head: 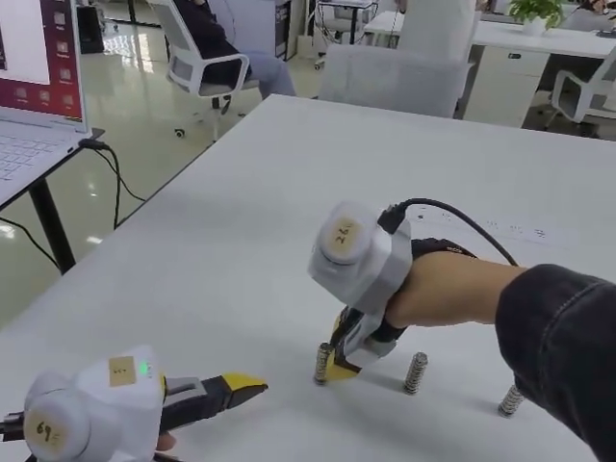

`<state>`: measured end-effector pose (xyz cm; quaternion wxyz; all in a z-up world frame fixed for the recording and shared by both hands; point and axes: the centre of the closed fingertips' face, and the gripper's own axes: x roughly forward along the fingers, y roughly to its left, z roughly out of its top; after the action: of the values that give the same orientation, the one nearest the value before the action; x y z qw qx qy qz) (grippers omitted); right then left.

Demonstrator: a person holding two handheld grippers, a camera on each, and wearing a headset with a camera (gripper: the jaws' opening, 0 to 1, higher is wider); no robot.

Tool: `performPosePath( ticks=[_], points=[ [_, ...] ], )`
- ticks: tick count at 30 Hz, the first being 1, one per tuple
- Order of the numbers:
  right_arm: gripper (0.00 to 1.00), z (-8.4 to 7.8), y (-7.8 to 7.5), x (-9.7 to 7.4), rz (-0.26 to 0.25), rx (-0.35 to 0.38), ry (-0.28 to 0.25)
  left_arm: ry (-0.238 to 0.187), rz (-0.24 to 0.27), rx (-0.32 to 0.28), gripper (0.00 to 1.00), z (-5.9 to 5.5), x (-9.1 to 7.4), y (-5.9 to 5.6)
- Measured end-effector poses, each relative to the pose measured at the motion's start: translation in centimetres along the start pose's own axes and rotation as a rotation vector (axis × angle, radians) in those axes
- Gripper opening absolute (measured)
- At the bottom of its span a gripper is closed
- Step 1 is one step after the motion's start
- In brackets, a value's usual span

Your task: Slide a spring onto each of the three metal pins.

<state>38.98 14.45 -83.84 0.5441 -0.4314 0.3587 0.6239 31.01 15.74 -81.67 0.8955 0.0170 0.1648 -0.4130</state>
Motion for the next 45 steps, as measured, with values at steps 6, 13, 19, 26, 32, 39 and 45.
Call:
performPosePath(
  ticks=[6,13,19,26,32,39,45],
  points=[
    [0.19,-0.4,0.0,-1.1,-0.013,0.028,-0.035,0.000,-0.002,0.006,0.57,0.3,0.1,0.0],
    [0.22,-1.5,0.5,-1.9,-0.036,0.051,-0.057,0.001,-0.004,0.012,0.57,0.6,0.3,0.0],
    [0.23,-1.7,1.7,-2.3,-0.025,0.085,-0.115,-0.001,-0.002,0.015,0.57,0.8,0.4,0.1],
    [0.25,-1.7,2.7,-3.0,-0.034,0.102,-0.166,0.002,-0.007,0.017,0.58,0.8,0.6,0.0],
    [0.28,-1.7,3.9,-3.5,-0.041,0.108,-0.208,-0.003,-0.007,0.009,0.59,0.9,0.7,0.1],
    [0.28,-1.9,5.2,-4.2,-0.047,0.127,-0.260,-0.007,-0.014,-0.003,0.61,0.8,0.9,-0.2],
    [0.28,-2.6,5.9,-4.6,-0.056,0.144,-0.285,-0.010,-0.019,-0.006,0.61,0.8,1.1,-0.3]
  ],
)
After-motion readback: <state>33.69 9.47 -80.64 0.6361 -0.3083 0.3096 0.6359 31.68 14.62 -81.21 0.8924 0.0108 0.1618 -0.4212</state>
